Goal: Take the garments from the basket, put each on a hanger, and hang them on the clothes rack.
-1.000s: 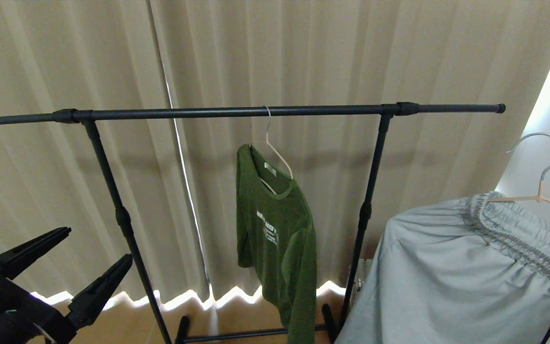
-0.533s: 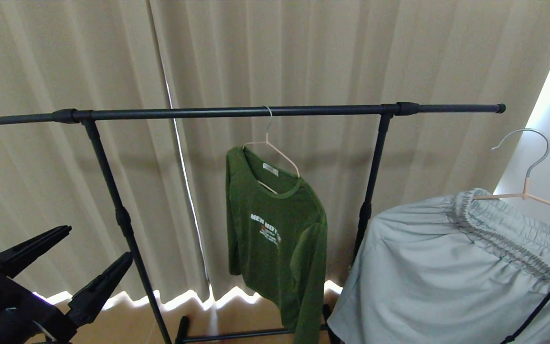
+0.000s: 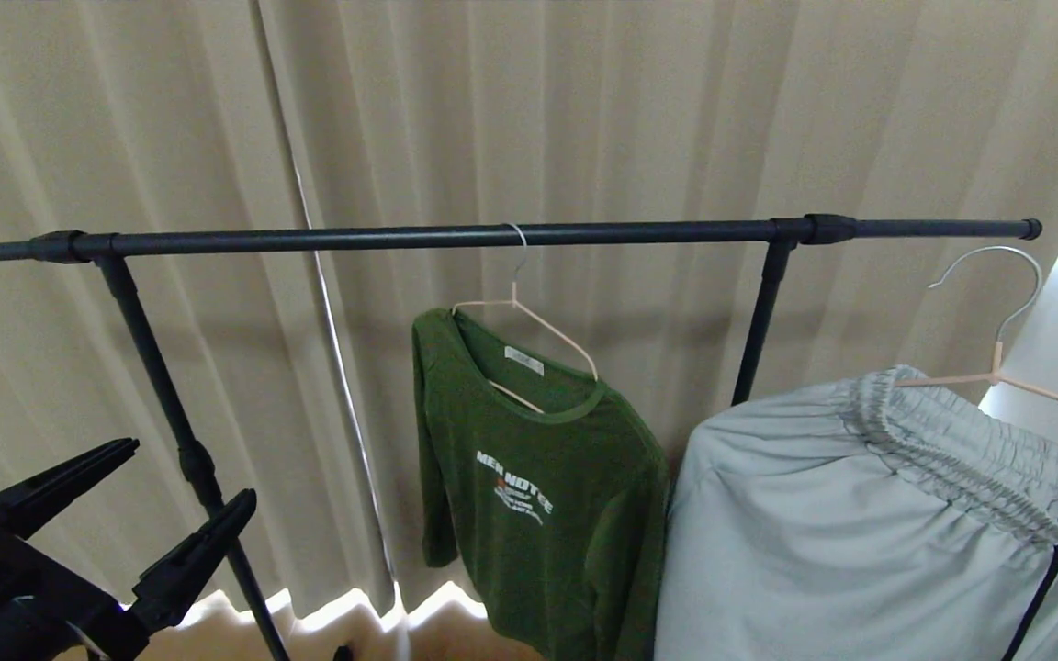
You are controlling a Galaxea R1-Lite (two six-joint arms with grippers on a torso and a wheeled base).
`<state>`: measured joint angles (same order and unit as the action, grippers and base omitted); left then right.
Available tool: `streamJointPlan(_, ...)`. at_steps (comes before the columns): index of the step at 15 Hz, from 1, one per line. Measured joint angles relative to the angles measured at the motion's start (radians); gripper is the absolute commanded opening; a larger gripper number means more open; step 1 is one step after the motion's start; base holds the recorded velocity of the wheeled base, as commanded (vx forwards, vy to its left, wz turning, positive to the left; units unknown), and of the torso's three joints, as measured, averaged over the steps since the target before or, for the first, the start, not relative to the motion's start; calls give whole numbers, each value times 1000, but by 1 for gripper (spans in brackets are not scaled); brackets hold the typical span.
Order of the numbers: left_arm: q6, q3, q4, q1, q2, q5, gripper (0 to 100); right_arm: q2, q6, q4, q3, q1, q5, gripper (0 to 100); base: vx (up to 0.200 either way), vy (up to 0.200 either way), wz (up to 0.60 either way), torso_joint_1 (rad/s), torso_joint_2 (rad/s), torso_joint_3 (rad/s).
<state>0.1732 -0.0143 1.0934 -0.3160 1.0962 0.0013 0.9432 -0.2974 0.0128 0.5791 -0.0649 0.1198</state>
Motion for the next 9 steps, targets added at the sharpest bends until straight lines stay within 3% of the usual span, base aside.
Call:
streamJointPlan(3, 1, 0, 0, 0, 0, 0, 100, 3, 23, 0, 0, 35, 0, 0, 200, 0, 0, 2, 5, 2)
streamJointPlan(9, 4, 2, 1, 0, 0, 0, 100, 74, 52, 61, 38, 127, 1, 0, 0, 0, 0, 0, 0, 0)
